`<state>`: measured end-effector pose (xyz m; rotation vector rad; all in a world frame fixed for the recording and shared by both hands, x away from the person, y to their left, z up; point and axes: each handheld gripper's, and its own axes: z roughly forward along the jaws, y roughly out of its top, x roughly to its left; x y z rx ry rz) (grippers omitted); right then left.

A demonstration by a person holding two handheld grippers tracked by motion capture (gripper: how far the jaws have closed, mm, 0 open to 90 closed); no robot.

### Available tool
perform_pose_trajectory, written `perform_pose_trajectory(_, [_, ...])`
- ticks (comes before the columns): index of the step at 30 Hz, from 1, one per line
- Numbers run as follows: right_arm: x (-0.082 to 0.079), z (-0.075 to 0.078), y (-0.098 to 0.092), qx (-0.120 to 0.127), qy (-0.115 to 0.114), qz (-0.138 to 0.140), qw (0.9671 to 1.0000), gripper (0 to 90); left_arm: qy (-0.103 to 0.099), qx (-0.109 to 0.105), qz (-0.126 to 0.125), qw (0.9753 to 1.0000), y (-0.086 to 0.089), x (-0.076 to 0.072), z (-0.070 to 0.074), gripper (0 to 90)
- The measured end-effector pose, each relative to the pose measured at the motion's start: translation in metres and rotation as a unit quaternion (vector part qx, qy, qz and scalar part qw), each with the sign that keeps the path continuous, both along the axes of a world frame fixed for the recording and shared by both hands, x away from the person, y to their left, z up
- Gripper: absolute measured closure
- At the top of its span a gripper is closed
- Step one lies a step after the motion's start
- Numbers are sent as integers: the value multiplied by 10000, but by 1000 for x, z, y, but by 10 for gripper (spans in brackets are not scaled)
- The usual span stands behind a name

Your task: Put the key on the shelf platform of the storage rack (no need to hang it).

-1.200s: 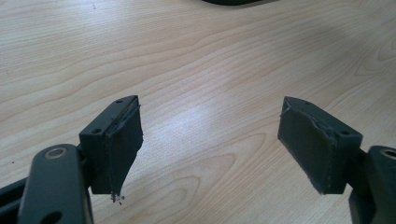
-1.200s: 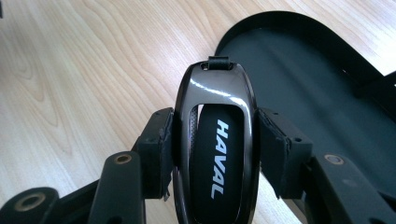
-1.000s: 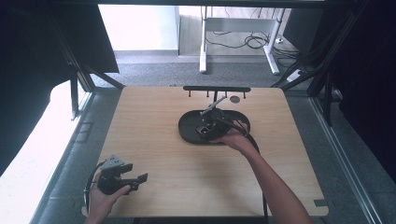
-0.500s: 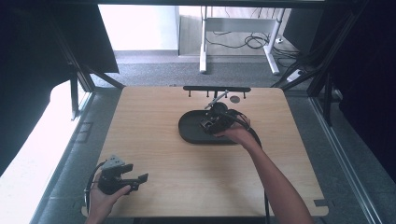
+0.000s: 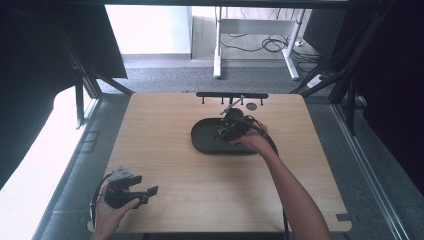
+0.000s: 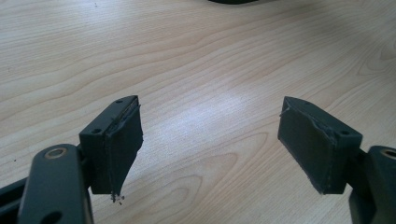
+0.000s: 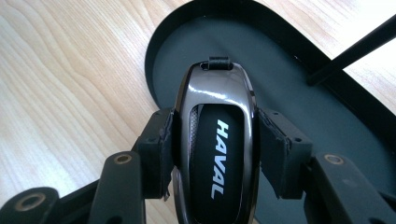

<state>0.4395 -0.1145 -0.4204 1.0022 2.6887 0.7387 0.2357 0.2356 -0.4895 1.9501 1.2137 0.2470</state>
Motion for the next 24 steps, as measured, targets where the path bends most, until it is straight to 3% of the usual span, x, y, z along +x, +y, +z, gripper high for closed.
perform_pose_trajectory(24, [29,-33,-5,-211,198,-129,9995,493,15,-14,-11,10000,1,0,0,220])
